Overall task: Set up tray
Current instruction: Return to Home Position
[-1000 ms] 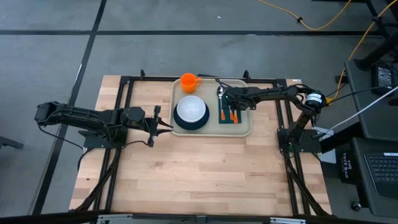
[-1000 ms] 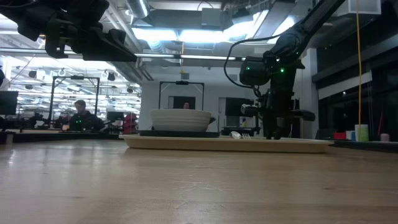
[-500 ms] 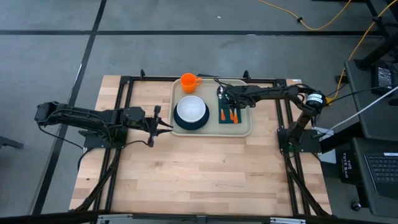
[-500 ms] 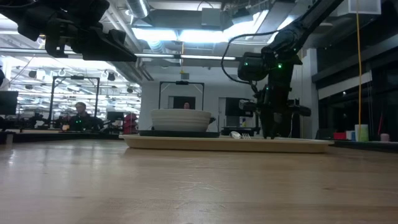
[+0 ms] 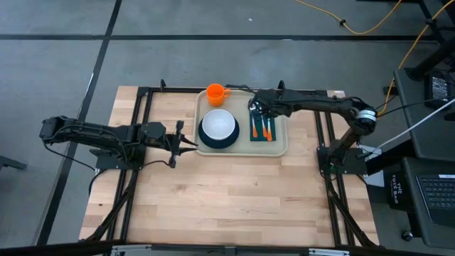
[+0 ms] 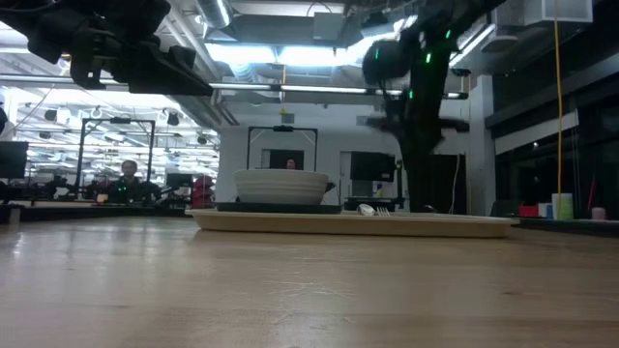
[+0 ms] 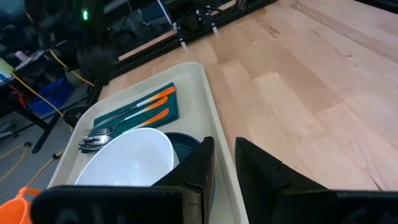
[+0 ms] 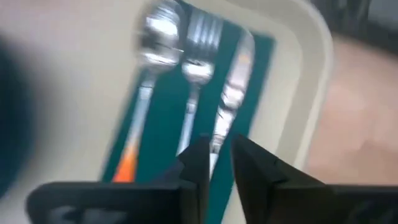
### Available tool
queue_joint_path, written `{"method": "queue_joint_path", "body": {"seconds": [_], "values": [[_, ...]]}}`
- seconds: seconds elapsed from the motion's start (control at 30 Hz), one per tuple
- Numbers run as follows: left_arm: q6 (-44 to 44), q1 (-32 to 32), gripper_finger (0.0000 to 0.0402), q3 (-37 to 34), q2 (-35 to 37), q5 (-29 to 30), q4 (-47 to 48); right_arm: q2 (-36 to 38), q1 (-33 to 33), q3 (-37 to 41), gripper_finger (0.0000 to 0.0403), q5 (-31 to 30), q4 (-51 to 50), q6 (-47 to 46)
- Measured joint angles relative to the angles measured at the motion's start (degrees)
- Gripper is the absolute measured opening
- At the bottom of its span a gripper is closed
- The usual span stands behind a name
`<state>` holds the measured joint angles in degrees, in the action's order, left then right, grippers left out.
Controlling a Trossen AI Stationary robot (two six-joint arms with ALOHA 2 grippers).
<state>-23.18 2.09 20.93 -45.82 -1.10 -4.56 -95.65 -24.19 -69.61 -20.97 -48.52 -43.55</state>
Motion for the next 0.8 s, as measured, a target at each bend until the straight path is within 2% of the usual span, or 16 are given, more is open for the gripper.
{"method": "queue_joint_path", "body": {"seconds": [0.2,0.3,0.43,0.5,0.6,0.8], "values": [[1.9,0.0,0.0055,0.0,0.0,0.0,-7.2,9.7,6.2,-0.5,0.0008,-2.7,1.3,8.3],[1.6,0.0,0.0044,0.0,0.3,-0.9,-9.4,13.8,10.5,-0.4,0.0011,-7.4,0.9,9.5],[2.5,0.7,0.0012,0.0,2.9,-5.0,-6.2,16.8,16.9,1.6,0.0006,-15.5,1.9,11.1],[4.4,1.8,0.0004,0.0,4.9,-4.7,-4.3,17.8,19.7,5.3,0.0006,-18.1,4.7,11.9],[5.7,3.4,0.0003,0.0,7.6,-5.2,-4.2,20.2,22.5,12.7,0.0008,-18.2,10.8,12.3],[6.6,6.9,0.0002,0.0,13.0,-7.1,0.0,27.4,25.5,28.9,0.0005,-17.1,30.0,16.3]]}}
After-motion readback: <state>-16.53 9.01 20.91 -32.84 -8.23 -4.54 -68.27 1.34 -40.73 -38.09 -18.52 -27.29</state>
